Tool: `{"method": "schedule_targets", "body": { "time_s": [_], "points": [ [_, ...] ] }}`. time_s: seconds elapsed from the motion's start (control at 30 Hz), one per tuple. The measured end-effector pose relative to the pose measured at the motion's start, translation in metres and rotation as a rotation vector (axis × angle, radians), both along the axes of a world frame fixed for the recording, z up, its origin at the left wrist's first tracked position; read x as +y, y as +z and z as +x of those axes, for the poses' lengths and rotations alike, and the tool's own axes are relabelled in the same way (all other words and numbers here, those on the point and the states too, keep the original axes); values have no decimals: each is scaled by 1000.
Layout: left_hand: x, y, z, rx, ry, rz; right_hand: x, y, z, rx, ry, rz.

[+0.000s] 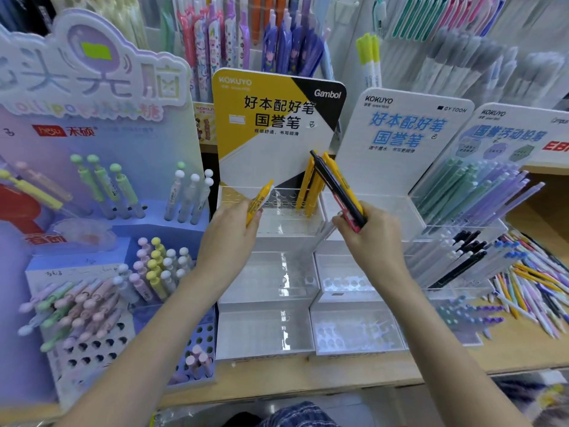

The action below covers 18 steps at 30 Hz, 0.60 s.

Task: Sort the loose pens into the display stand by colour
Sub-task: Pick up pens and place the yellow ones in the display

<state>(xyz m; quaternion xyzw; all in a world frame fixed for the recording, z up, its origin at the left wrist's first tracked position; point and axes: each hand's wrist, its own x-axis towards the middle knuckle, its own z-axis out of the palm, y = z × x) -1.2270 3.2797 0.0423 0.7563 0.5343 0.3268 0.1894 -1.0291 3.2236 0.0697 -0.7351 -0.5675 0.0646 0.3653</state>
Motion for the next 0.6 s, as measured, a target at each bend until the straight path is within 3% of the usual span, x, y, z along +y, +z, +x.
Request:
{"method": "schedule_targets", "body": {
  "time_s": [0.47,0.53,0.6],
  "points": [
    [0,7,1,-49,-23,-9,5,-25,-21,-107,-16,-227],
    [-2,8,-4,-55,-16,42,0,-16,-18,-38,-25,-119],
    [-2,10,-3,34,-27,38,-2,2,-23,189,17,8]
  ]
}}
